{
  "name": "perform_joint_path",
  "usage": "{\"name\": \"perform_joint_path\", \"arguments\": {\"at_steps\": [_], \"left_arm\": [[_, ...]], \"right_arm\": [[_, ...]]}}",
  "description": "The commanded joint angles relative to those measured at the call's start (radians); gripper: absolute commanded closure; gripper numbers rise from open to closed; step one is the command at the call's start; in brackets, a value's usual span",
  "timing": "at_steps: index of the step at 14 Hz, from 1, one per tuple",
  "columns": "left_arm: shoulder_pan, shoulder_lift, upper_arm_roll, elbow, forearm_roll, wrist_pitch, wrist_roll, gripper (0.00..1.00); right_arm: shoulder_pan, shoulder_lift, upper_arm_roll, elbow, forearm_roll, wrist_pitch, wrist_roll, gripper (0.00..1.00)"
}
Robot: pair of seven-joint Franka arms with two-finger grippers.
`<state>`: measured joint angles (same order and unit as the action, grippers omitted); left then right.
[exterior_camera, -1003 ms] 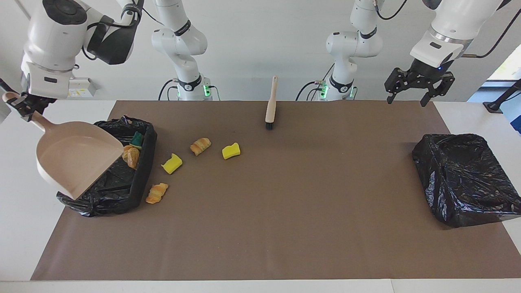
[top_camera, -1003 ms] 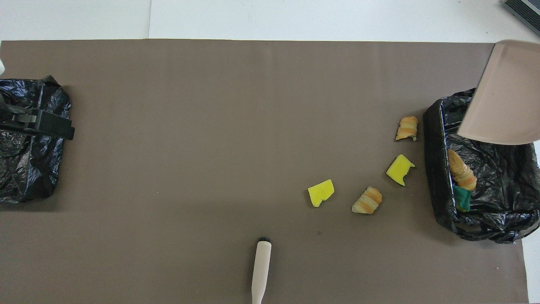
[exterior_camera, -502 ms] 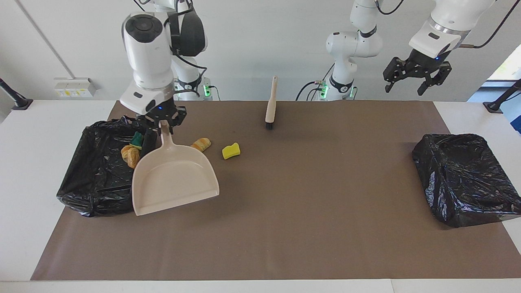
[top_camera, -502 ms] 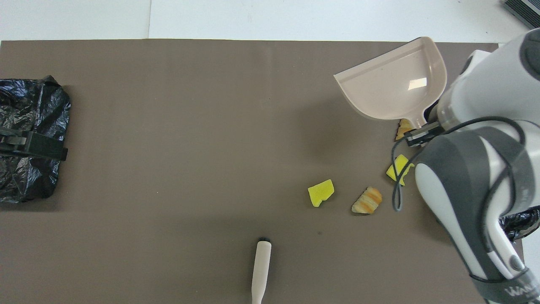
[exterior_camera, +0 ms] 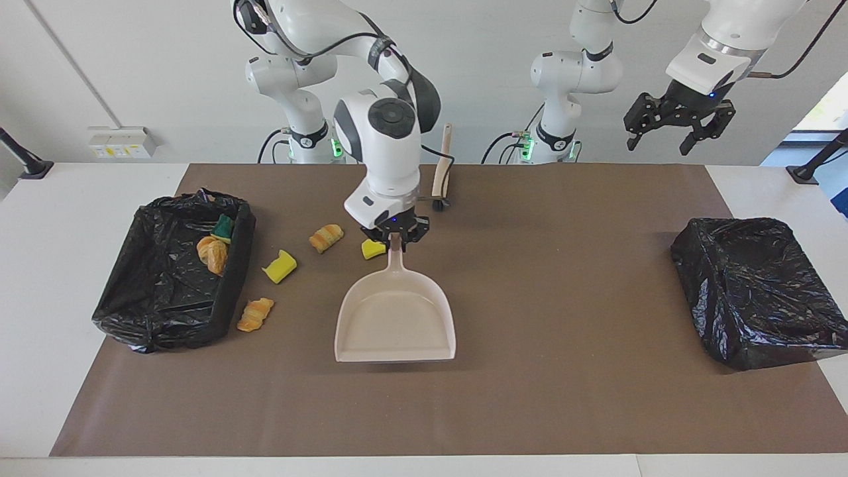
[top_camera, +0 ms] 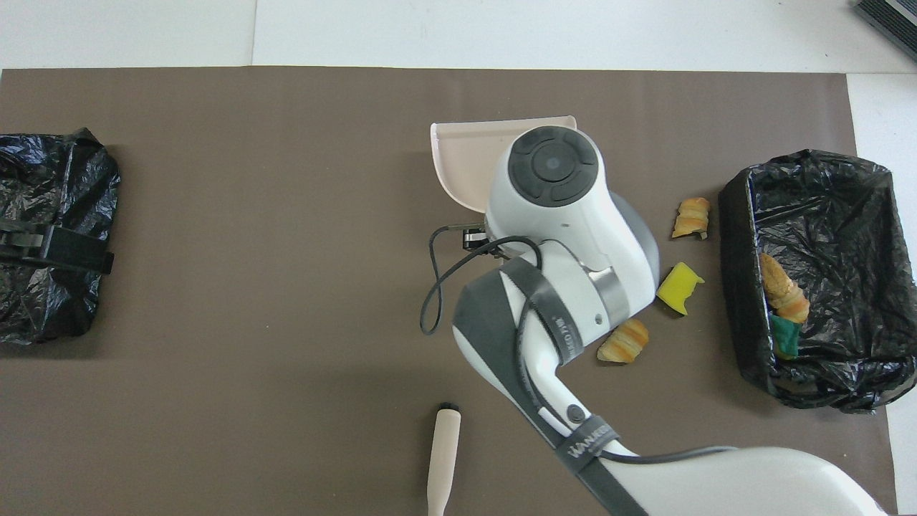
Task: Sweep and dump trash in bin
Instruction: 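Bring the dustpan back and set it down near the center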
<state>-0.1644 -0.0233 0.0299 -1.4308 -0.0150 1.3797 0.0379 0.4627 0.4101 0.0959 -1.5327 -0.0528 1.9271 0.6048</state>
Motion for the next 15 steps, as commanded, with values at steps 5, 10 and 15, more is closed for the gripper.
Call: {"name": "perform_joint_path", "arguments": {"at_steps": [5, 10, 15], "left_arm": [[0.011, -0.023, -0.002, -0.03, -0.002, 0.015, 0.005, 0.0], [0.013, -0.026, -0.002, -0.031, -0.002, 0.001, 0.005, 0.0], [0.031, -0.026, -0.002, -0.031, -0.002, 0.005, 0.005, 0.0]], "right_arm": [[0.14, 0.173, -0.002, 0.097, 0.039, 0.093, 0.082, 1.0], [0.142, 0.171, -0.002, 0.095, 0.076, 0.073, 0.082, 1.0], [0.129, 0.168, -0.002, 0.092, 0.096, 0.063, 0.079, 0.01]]}}
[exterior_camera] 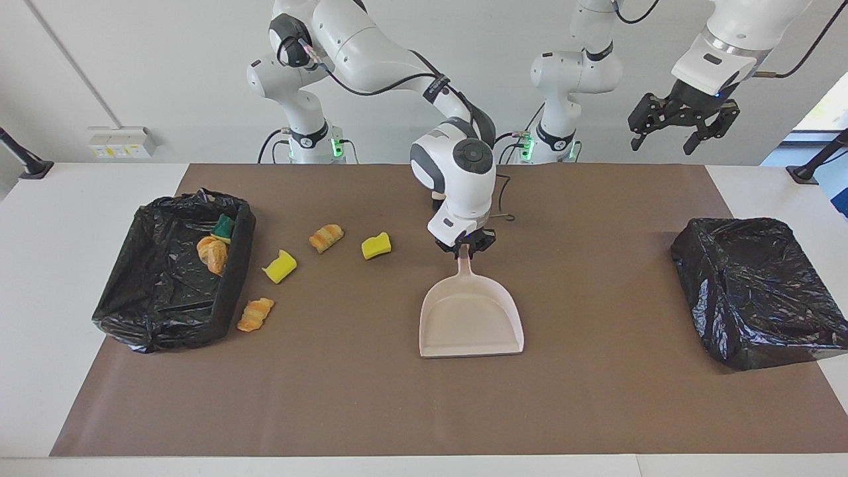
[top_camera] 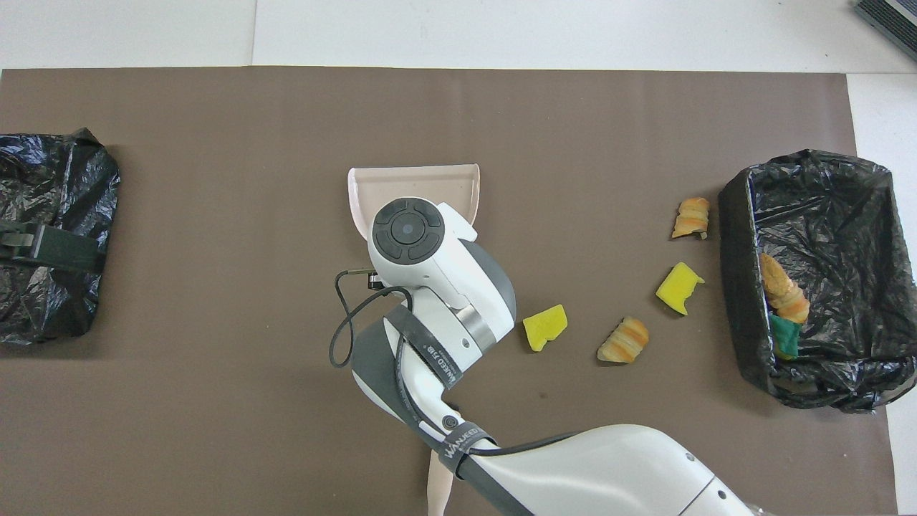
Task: Sweep and dump trash in bin
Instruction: 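Bring the dustpan back and set it down near the center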
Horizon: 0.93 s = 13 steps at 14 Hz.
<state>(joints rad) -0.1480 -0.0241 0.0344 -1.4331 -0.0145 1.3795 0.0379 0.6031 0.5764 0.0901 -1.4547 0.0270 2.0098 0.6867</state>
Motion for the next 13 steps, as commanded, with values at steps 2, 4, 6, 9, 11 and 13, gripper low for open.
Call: {"name": "perform_joint_path", "arguments": {"at_steps": [2, 4, 6, 9, 11, 13], "left_arm": [[0.015, -0.025, -0.007, -0.029, -0.002, 0.006, 0.005, 0.0], [0.015, -0.025, -0.007, -0.029, -0.002, 0.006, 0.005, 0.0], [0.015, -0.025, -0.007, -0.029, -0.002, 0.009, 0.005, 0.0], [0.016, -0.025, -0.007, -0.029, -0.002, 0.009, 0.007, 0.0], [0.028, -0.025, -0.007, -0.029, -0.002, 0.009, 0.007, 0.0], [0.03, -0.025, -0.007, -0.029, -0.002, 0.009, 0.004, 0.0]], "right_arm": [[-0.011, -0.015, 0.002, 0.016, 0.024, -0.042, -0.001, 0.0], [-0.009, -0.091, -0.003, -0.015, 0.036, -0.083, 0.005, 0.0], [0.001, -0.166, 0.0, -0.073, 0.037, -0.126, 0.057, 0.0], [0.029, -0.323, 0.005, -0.247, 0.057, -0.141, 0.138, 0.0], [0.07, -0.407, 0.003, -0.352, 0.141, -0.175, 0.181, 0.0], [0.118, -0.493, 0.003, -0.494, 0.189, -0.149, 0.25, 0.0]]}}
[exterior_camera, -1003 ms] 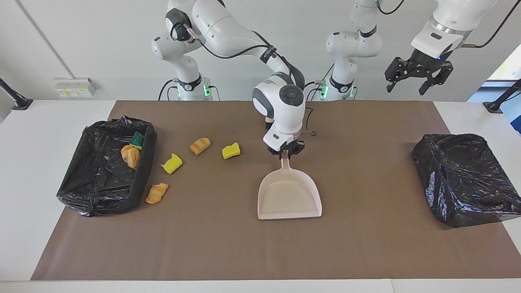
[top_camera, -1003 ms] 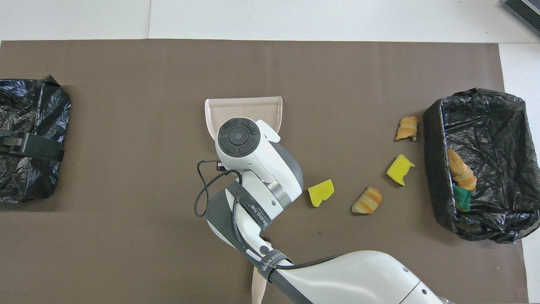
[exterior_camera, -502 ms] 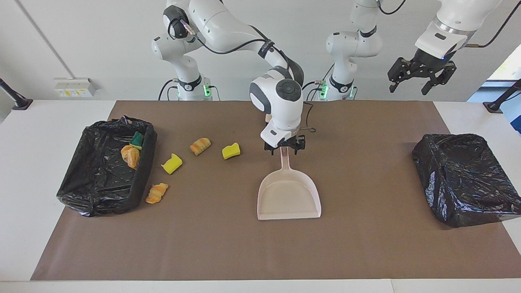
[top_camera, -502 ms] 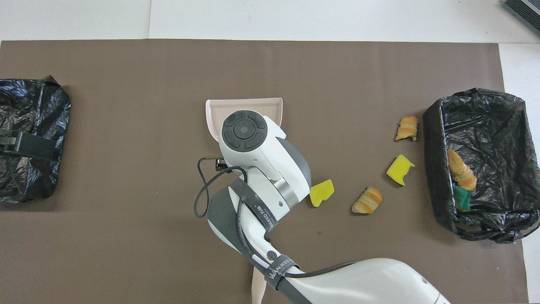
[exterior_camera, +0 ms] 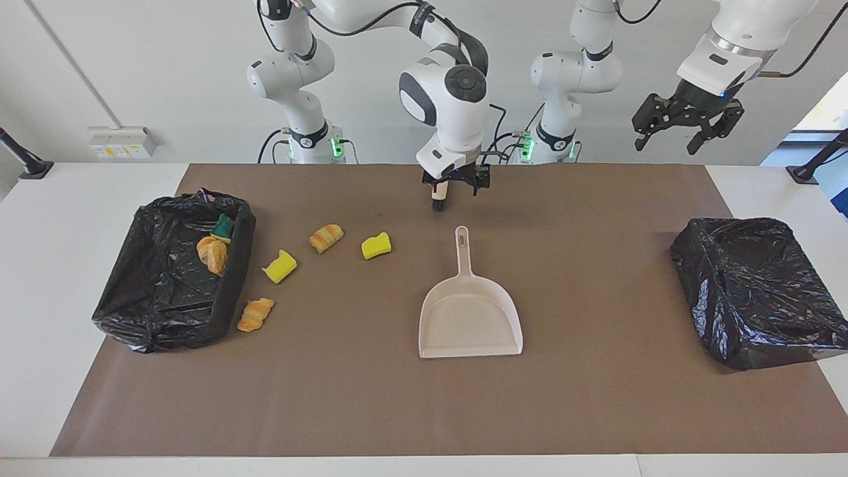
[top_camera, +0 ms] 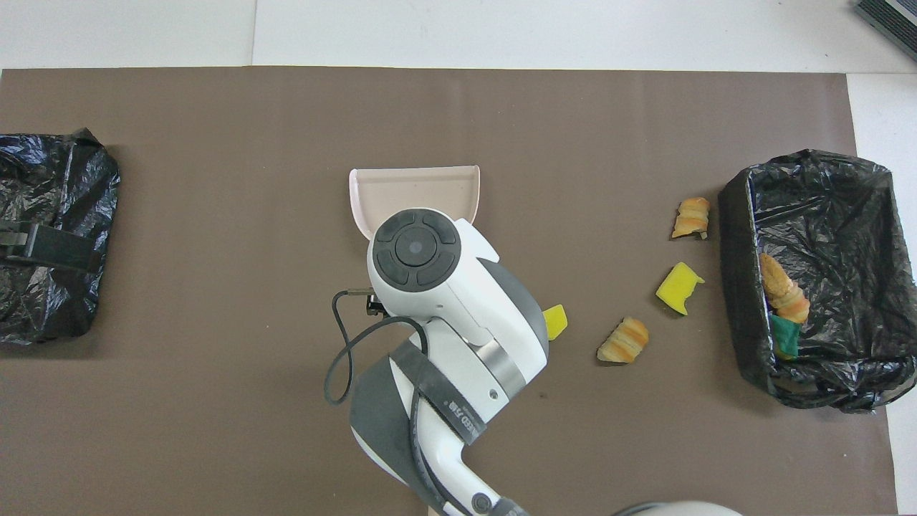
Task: Sweep and dump trash in bin
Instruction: 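Bring the dustpan back and set it down near the center, then grasp the dustpan handle with the left gripper while the right gripper withdraws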
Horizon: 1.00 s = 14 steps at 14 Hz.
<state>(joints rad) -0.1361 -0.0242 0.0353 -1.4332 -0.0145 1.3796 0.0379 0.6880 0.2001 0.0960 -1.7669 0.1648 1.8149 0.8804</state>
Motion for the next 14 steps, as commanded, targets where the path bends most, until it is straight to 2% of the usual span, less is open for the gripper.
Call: {"name": "perform_joint_path", "arguments": {"at_steps": [1, 3, 4, 7, 9, 11, 14], "left_arm": [[0.016, -0.023, -0.009, -0.029, -0.002, 0.01, 0.004, 0.0], [0.001, -0.025, -0.012, -0.035, -0.012, 0.039, -0.001, 0.0], [-0.008, -0.022, -0.02, -0.044, -0.015, 0.082, -0.004, 0.0], [-0.085, 0.001, -0.023, -0.088, -0.015, 0.169, -0.047, 0.0], [-0.152, 0.029, -0.023, -0.153, -0.016, 0.312, -0.117, 0.0], [-0.229, 0.101, -0.023, -0.188, -0.016, 0.439, -0.221, 0.0], [-0.315, 0.194, -0.023, -0.228, -0.015, 0.539, -0.298, 0.0]], "right_arm": [[0.057, -0.166, -0.002, -0.266, 0.094, 0.076, 0.069, 0.0], [0.082, -0.275, -0.002, -0.479, 0.183, 0.228, 0.089, 0.0], [0.109, -0.303, -0.002, -0.535, 0.223, 0.263, 0.1, 0.0], [0.208, -0.294, -0.002, -0.615, 0.24, 0.389, 0.187, 0.0], [0.241, -0.303, -0.002, -0.657, 0.255, 0.425, 0.189, 0.0], [0.266, -0.309, -0.002, -0.672, 0.259, 0.431, 0.198, 0.0], [0.343, -0.32, -0.002, -0.709, 0.286, 0.486, 0.235, 0.0]]}}
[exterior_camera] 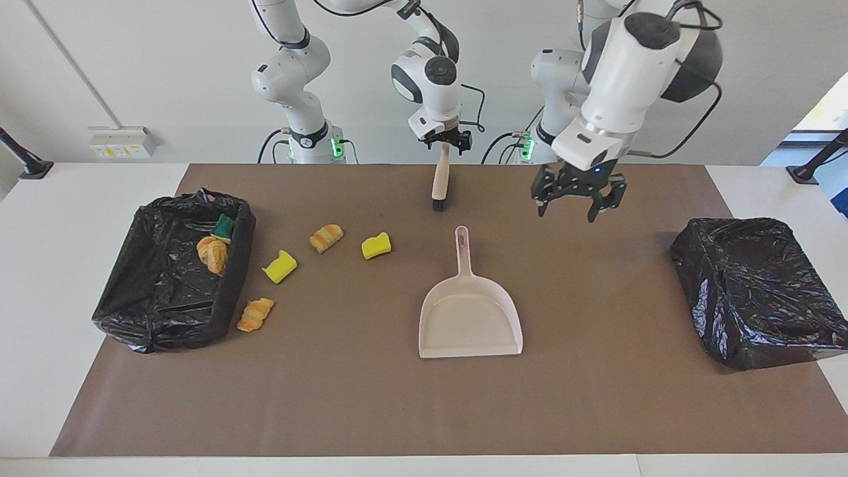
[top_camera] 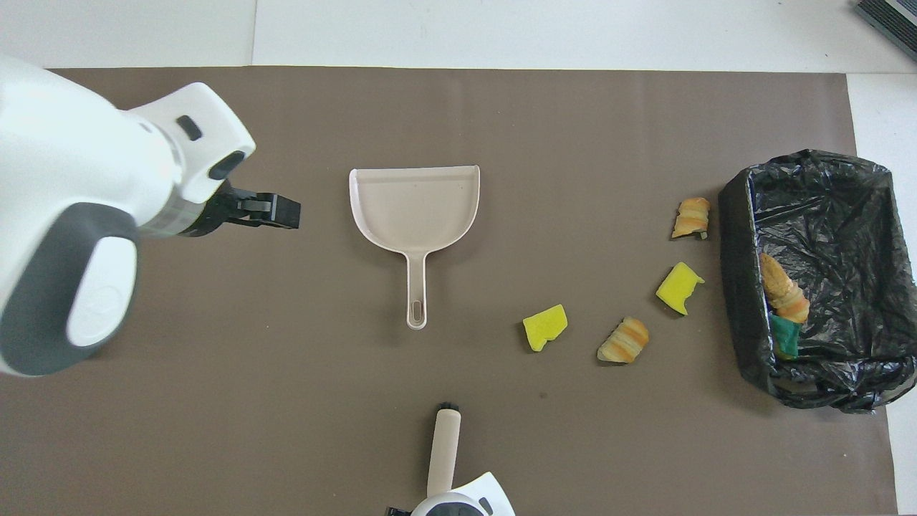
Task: Sweep and dump trash in bin
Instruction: 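Grasp the dustpan handle with the left gripper while the right gripper withdraws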
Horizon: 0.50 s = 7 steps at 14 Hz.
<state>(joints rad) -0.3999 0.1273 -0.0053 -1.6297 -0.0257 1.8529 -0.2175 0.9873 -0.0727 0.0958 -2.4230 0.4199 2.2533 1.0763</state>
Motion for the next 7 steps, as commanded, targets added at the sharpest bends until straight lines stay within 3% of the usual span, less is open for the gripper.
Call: {"name": "perform_joint_path", "arguments": {"at_steps": [1, 4, 7], "left_arm": [[-0.086, 0.07, 0.018, -0.056, -0.003, 0.116, -0.081, 0.0], [-0.161, 0.129, 0.019, -0.14, -0.002, 0.279, -0.192, 0.0], [-0.207, 0.155, 0.018, -0.203, -0.003, 0.321, -0.204, 0.0]], "right_arm": [[0.057, -0.051, -0.002, -0.054, 0.031, 0.048, 0.051, 0.0], [0.079, -0.067, -0.002, -0.065, 0.033, 0.048, 0.068, 0.0], [0.08, -0.071, -0.001, -0.07, 0.033, 0.046, 0.068, 0.0]]}}
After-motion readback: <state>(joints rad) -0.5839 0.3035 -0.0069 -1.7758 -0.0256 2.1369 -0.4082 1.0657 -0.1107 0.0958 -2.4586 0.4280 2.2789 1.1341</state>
